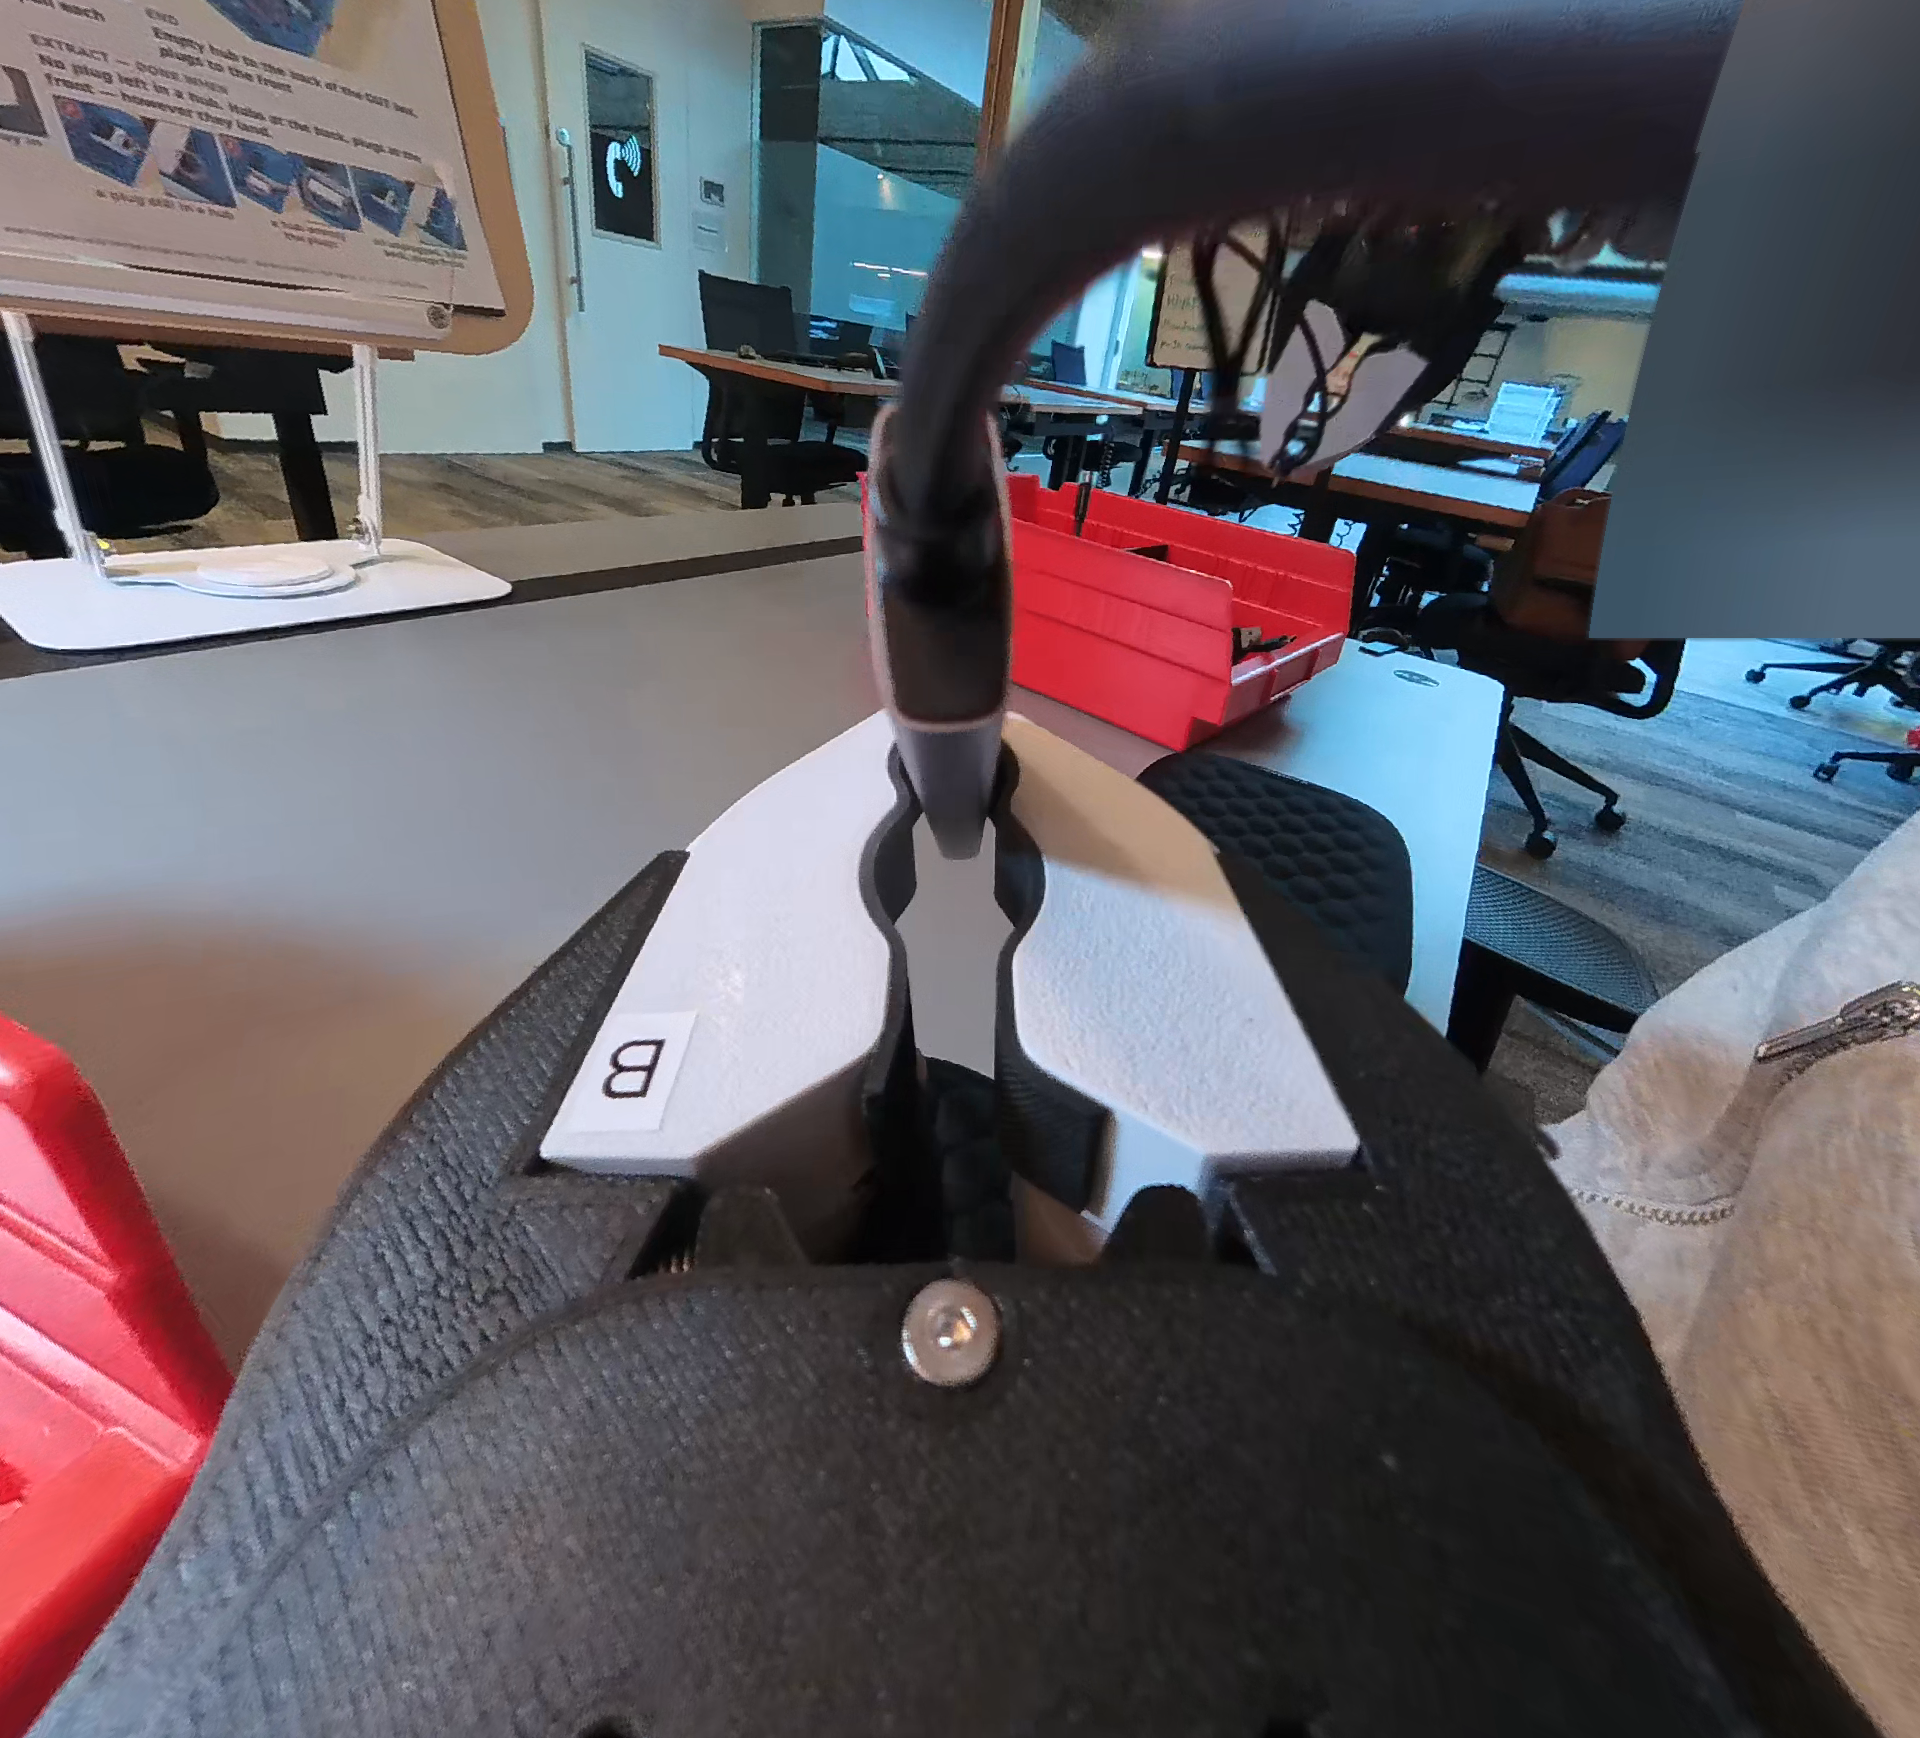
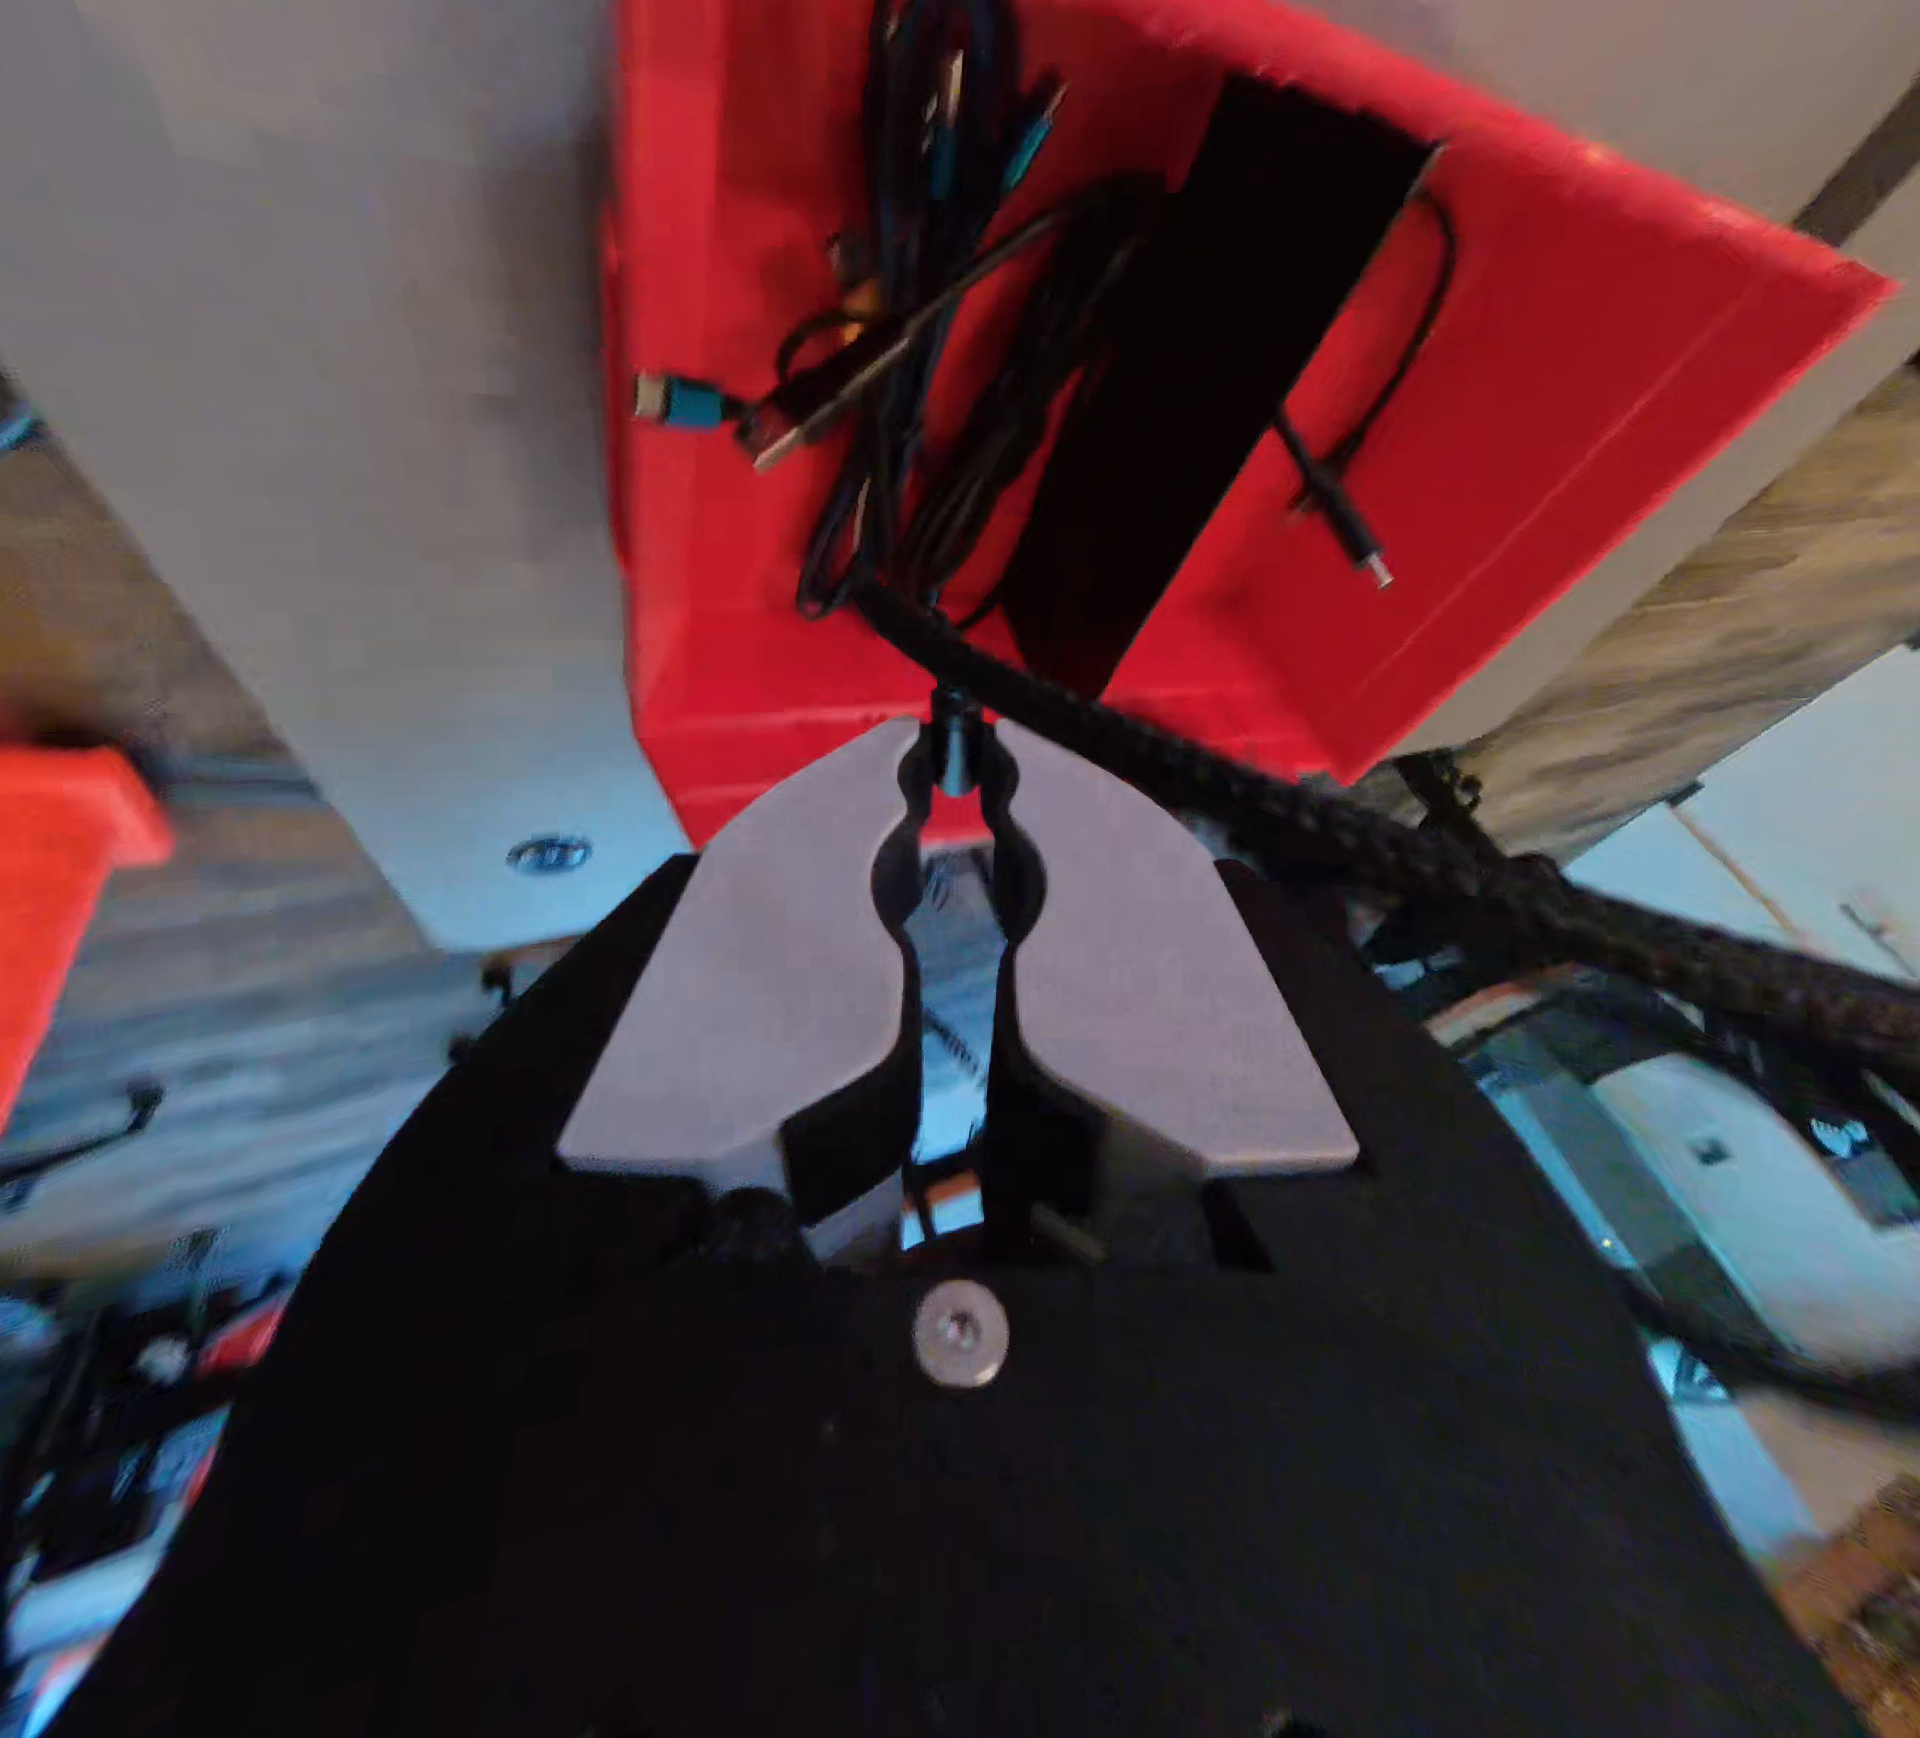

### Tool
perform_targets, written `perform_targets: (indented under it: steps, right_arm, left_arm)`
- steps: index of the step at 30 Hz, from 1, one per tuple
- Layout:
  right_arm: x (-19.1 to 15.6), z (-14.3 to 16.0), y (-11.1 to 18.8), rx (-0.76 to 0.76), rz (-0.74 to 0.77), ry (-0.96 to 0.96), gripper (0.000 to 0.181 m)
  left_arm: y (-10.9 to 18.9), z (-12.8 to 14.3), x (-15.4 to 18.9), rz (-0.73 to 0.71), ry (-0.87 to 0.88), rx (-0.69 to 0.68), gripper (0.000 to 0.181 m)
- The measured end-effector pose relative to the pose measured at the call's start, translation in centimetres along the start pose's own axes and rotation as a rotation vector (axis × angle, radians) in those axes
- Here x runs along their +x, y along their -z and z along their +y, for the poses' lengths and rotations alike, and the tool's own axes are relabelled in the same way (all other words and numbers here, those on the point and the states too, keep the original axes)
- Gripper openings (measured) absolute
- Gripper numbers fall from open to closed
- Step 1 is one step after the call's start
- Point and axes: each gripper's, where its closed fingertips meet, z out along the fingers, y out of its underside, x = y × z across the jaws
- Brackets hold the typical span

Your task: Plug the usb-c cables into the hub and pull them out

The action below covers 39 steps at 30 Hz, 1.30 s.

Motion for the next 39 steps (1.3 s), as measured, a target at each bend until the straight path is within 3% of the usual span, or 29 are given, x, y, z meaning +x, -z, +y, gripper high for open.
perform_targets:
  steps: [4,7,9,14,19,25,33,36,39]
  right_arm:
    - [-1.4,-1.8,-1.1,0.201,-0.031,0.022,0.008]
    - [-2.6,-4.1,0.1,0.431,-0.169,-0.095,0.008]
    - [-2.4,-4.3,0.8,0.502,-0.174,-0.135,0.008]
    - [-2.5,-4.9,5.4,0.695,-0.245,-0.202,0.009]
    - [0.0,-3.6,11.4,0.895,-0.284,-0.33,0.01]
    - [4.4,-3.5,14.3,1.023,-0.063,-0.375,0.01]
    - [10.3,-2.3,18.6,1.023,0.292,-0.501,0.009]
    - [10.6,-1.9,18.2,1.019,0.303,-0.563,0.009]
    - [9.8,-1.1,15.9,1.028,0.268,-0.655,0.009]
  left_arm:
    - [0.1,-0.1,0.0,0.001,0.006,0.01,0.01]
    - [0.0,0.0,0.0,0.002,0.006,0.0,0.01]
    - [0.0,0.0,0.0,0.001,0.002,-0.003,0.01]
    - [-0.1,0.2,0.0,0.004,0.006,-0.015,0.01]
    - [-0.1,0.2,0.1,0.002,-0.009,-0.017,0.01]
    - [-0.1,0.2,0.0,0.003,-0.003,-0.013,0.01]
    - [-0.1,0.2,0.0,0.004,-0.002,-0.014,0.01]
    - [-0.1,0.2,0.0,0.008,0.003,-0.008,0.01]
    - [0.1,0.0,0.0,0.012,0.01,0.002,0.01]
